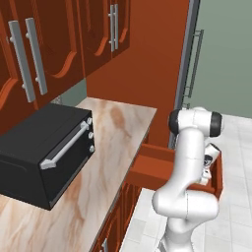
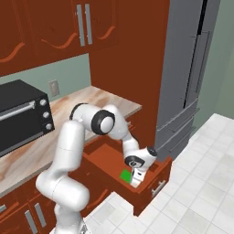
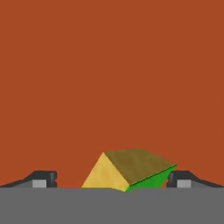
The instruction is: Restock the sink supplies by placing the sponge and soap dispenser on the counter and next to the sink. Make sure the soap dispenser is upright.
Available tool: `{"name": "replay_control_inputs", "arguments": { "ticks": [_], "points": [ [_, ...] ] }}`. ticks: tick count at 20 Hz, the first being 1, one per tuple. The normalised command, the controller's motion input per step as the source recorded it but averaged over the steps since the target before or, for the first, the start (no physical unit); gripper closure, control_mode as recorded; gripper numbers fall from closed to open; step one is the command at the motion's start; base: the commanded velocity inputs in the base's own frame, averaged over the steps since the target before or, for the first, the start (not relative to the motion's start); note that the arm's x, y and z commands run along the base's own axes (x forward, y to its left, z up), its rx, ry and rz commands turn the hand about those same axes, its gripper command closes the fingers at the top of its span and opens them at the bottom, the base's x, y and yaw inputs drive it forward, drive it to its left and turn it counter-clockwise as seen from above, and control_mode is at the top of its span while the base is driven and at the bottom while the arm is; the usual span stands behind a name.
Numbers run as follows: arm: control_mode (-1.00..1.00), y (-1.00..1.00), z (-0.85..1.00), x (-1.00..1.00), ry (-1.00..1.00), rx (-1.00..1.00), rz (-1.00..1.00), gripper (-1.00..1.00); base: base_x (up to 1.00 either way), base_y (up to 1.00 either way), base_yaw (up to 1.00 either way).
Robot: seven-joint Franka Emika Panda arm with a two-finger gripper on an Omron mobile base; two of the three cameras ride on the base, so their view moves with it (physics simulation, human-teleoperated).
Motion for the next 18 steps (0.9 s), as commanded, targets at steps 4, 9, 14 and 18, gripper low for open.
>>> {"name": "replay_control_inputs", "arguments": {
  "ticks": [4, 9, 14, 18],
  "points": [
    [-1.0, 0.45, -0.58, 0.01, 0.04, 0.0, -0.08, -1.0, 0.0, 0.0, 0.0],
    [-1.0, 0.47, -0.85, -0.17, 0.0, -0.02, -0.1, 1.0, 0.0, 0.0, 0.0],
    [-1.0, 0.08, 0.53, -0.23, -0.02, 0.0, -0.14, 1.0, 0.0, 0.0, 0.0],
    [-1.0, -0.02, 1.0, 0.0, -0.02, 0.0, -0.11, 1.0, 0.0, 0.0, 0.0]
  ]
}}
